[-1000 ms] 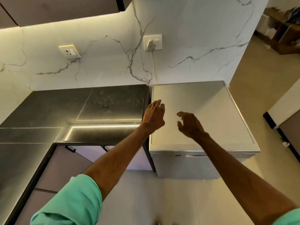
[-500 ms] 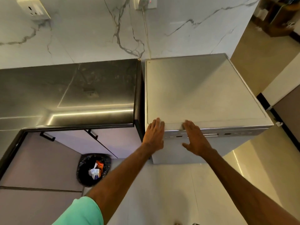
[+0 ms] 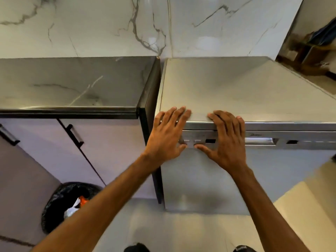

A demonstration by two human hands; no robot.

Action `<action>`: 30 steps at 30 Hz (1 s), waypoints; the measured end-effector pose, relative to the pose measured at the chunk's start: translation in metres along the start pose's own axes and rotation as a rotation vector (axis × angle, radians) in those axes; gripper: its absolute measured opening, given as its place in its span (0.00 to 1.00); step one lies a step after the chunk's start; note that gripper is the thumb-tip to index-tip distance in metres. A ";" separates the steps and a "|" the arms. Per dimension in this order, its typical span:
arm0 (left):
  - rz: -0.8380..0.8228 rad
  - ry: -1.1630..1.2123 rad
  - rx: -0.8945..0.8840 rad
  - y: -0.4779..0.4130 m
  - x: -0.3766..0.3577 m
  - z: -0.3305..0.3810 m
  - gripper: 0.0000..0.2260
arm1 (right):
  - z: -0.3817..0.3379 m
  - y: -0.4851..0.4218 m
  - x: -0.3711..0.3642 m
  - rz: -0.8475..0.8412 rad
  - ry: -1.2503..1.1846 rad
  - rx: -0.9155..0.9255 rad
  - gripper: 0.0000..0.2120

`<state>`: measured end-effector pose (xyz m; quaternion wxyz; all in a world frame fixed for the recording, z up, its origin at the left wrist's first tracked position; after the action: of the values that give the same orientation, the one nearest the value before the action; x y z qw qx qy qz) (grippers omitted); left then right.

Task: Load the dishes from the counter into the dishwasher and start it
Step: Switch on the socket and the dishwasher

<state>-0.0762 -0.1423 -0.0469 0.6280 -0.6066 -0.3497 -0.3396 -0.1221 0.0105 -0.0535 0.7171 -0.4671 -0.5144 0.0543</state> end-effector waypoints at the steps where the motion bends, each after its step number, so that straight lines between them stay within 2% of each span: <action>1: 0.032 -0.006 -0.016 0.002 0.000 0.000 0.47 | 0.000 0.003 0.001 0.038 -0.006 0.008 0.47; 9: 0.330 -0.063 -0.114 0.021 0.008 0.000 0.44 | -0.011 0.029 0.005 0.292 0.065 0.046 0.49; 16: 0.295 -0.080 -0.098 0.027 0.011 0.007 0.45 | -0.017 0.030 0.006 0.244 0.100 -0.038 0.51; 22: 0.383 -0.078 -0.079 0.034 0.004 -0.016 0.47 | -0.012 0.032 0.001 0.288 0.013 -0.011 0.51; 30: 0.356 0.088 -0.112 0.039 0.010 -0.031 0.45 | -0.014 0.032 0.001 0.259 0.018 -0.057 0.53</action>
<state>-0.0371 -0.1724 -0.0598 0.6580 -0.6776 -0.1897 -0.2682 -0.0977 0.0197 -0.0767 0.6949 -0.5505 -0.4446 0.1277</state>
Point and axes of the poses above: each hand's wrist, its own y-axis away from the middle knuckle, its own x-axis out of the back of the hand, z = x × y, the point moved 10 cm from there along -y, towards the middle knuckle, and after that the axes turned 9 degrees about x, right-handed, at the moved point
